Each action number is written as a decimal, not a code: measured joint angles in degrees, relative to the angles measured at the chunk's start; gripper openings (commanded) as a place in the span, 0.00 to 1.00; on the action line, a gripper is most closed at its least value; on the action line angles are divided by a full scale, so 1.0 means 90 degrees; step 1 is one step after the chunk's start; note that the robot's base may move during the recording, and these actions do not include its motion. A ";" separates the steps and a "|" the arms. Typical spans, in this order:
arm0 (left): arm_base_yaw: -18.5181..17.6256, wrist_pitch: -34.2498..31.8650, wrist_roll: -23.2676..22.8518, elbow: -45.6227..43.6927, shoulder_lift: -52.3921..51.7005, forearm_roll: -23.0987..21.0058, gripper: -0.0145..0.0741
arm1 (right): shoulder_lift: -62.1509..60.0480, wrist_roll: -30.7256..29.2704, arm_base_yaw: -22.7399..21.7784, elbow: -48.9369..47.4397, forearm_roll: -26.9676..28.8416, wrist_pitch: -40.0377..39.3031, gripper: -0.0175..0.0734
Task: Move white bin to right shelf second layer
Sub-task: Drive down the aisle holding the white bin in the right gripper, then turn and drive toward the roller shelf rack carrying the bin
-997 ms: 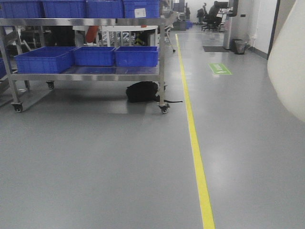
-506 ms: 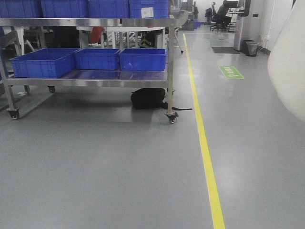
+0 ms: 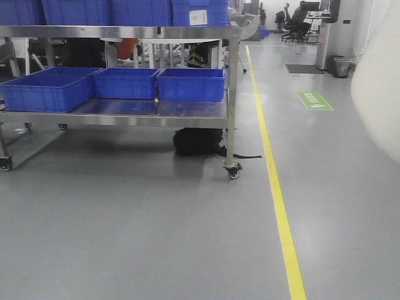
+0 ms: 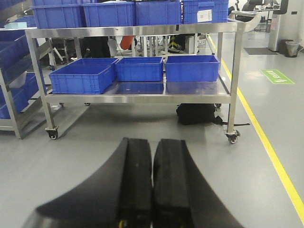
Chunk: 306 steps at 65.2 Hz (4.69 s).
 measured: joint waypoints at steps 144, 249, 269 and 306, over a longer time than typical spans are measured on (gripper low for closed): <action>0.0000 0.0000 0.0000 0.0000 0.0000 0.0000 0.26 | 0.0000 0.0000 0.0000 0.0000 0.0000 0.0000 0.27; 0.0000 0.0000 0.0000 0.0000 0.0000 0.0000 0.26 | 0.0000 0.0000 0.0015 0.0000 0.0000 0.0000 0.27; 0.0000 0.0000 0.0000 0.0000 0.0000 0.0000 0.26 | 0.0000 0.0000 0.0015 0.0000 0.0000 0.0000 0.27; 0.0000 0.0000 0.0000 0.0000 0.0000 0.0000 0.26 | 0.0000 0.0000 0.0015 0.0000 0.0000 0.0000 0.27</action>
